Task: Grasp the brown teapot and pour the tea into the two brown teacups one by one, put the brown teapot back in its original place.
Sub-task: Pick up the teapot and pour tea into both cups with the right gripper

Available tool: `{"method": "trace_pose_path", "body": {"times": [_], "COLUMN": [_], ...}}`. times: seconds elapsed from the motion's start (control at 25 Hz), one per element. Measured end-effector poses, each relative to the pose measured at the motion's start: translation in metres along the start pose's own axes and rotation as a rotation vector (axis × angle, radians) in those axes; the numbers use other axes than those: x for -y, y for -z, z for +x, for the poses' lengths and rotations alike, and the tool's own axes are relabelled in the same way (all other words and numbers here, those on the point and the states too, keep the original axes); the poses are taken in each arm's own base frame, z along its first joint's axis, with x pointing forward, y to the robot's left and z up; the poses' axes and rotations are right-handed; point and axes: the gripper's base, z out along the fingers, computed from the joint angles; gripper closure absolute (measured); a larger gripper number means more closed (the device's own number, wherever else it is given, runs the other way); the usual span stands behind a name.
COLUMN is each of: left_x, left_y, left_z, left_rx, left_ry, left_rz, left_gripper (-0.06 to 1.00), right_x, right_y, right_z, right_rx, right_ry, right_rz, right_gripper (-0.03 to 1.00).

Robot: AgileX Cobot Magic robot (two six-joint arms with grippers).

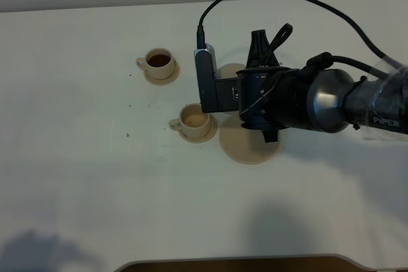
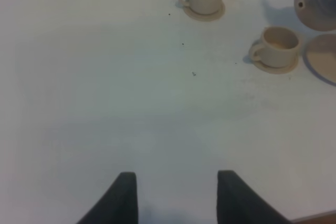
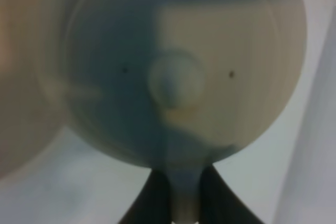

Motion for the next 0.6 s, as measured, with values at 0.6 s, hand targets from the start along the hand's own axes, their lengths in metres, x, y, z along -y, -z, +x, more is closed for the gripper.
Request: {"method": "trace_pose_path", "body": {"times": [0.6], "left_x": [0.0], "left_y": [0.0], "left_z": [0.0], "left_rx": [0.0], "left_ry": [0.001], "left_rz": [0.0], "left_gripper": [0.59], "right_x": [-0.007], "right_y": [-0.005], "right_z": [-0.01], "right_rx": [-0.055], "right_ry": [0.223], "right_rz": [0.072], "right_gripper": [0.84]}}
